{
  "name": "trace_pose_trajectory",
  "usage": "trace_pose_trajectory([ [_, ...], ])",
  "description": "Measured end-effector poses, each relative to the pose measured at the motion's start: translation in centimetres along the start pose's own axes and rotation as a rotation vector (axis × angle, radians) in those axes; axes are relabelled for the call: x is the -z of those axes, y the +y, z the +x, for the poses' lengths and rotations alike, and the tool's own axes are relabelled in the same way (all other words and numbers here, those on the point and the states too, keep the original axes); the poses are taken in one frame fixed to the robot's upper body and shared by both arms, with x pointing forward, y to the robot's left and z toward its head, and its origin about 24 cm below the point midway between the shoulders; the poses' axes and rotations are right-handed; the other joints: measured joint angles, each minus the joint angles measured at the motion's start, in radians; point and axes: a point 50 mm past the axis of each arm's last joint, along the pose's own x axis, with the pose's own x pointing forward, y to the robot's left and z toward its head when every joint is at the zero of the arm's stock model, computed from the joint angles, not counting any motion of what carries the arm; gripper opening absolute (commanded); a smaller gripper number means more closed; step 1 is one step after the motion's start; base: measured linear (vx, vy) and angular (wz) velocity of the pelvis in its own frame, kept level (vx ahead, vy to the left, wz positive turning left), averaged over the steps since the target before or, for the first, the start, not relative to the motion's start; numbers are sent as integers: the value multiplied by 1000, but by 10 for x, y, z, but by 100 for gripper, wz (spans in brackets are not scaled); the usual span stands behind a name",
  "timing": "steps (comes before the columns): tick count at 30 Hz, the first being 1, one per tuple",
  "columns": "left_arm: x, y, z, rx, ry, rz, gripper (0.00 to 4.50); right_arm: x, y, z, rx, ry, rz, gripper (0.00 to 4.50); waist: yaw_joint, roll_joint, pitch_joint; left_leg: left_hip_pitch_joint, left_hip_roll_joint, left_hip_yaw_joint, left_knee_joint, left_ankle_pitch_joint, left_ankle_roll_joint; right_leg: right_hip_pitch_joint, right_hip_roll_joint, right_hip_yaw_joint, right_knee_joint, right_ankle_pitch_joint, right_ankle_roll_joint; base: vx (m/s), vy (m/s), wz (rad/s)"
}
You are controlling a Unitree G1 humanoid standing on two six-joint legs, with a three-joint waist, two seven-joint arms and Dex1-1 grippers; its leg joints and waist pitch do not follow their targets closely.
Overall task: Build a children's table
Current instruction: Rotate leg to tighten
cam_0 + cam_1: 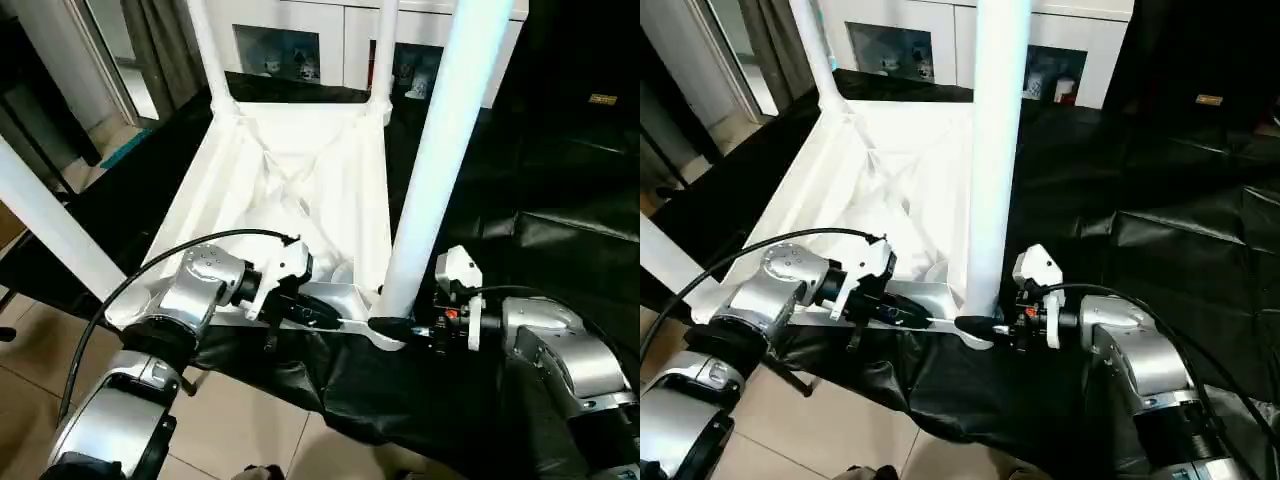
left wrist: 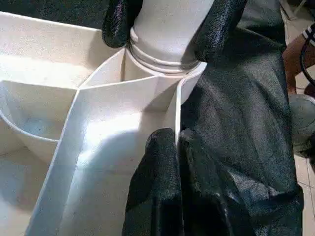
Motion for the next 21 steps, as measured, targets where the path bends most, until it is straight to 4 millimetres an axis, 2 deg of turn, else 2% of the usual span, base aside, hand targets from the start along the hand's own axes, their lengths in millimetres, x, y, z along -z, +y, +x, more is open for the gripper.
trace_pose_trajectory([
  [3, -1, 0, 3, -8, -6, 3, 0, 1, 3, 2, 22, -19, 2, 267, 2, 0, 0, 0, 0, 0, 1, 2, 3, 0, 0, 0, 1, 0, 0, 0, 0, 0],
  [5, -2, 3, 6, -69, -16, 0, 0, 3, 0, 6, 110, -45, 20, 259, 1, 0, 0, 1, 0, 0, 2, 0, -1, 0, 0, 0, 4, 0, 0, 0, 0, 0],
  [12, -9, 21, 32, -351, -62, -59, 0, 1, -25, 30, 585, -160, 124, 255, -39, -1, -1, 11, -3, -1, 1, -1, -2, 3, -1, 3, 5, -6, 9, -30, 0, -2],
  [16, -14, 25, 45, -435, -67, -69, 0, -2, -33, 40, 747, -176, 173, 254, -41, -1, -1, 12, -4, -4, -8, -1, -2, 4, 0, 0, -6, -8, 13, 0, 0, 0],
  [19, -16, 27, 52, -463, -65, -72, 0, -4, -37, 43, 788, -175, 169, 254, -42, 0, -1, 13, -6, -4, -9, -1, -2, 4, -1, 2, -9, -8, 13, 0, 0, 0],
  [21, -17, 27, 53, -468, -62, -69, 0, -4, -37, 43, 789, -181, 161, 310, -42, 0, -1, 13, -8, -4, -10, -1, -2, 4, -1, 2, -9, -8, 13, 0, 0, 0],
])
